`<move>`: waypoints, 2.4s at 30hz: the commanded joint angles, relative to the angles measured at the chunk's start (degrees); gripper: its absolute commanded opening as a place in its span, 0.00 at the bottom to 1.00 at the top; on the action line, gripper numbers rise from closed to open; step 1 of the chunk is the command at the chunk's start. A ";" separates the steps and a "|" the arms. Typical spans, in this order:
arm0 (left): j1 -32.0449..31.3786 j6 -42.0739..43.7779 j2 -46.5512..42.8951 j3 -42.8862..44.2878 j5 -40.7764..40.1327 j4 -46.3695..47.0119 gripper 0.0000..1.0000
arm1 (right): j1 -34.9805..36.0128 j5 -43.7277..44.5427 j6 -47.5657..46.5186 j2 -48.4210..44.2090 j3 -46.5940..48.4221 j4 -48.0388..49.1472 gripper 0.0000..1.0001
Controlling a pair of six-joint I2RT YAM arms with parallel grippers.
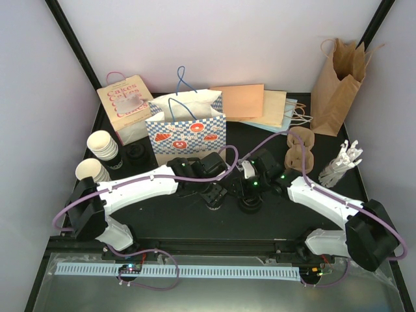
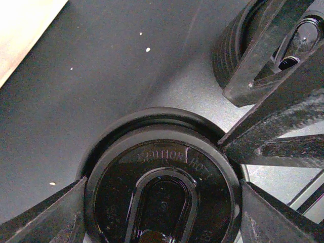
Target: Pack the takeout coffee
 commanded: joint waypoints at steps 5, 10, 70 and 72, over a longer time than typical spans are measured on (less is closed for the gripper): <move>-1.06 1.46 1.80 -0.15 0.17 -0.31 0.74 | -0.28 1.01 -0.01 2.93 -0.87 0.90 0.41; -1.51 1.70 1.89 -1.65 0.07 0.23 0.74 | -0.27 4.26 0.05 5.43 -2.09 0.34 0.35; -2.05 4.53 1.35 -6.01 2.31 5.11 0.70 | -5.69 -6.82 -0.36 14.51 2.39 10.43 0.39; -2.10 4.54 1.37 -6.14 2.31 5.29 0.70 | -5.08 -5.94 -0.65 15.34 1.20 10.73 0.39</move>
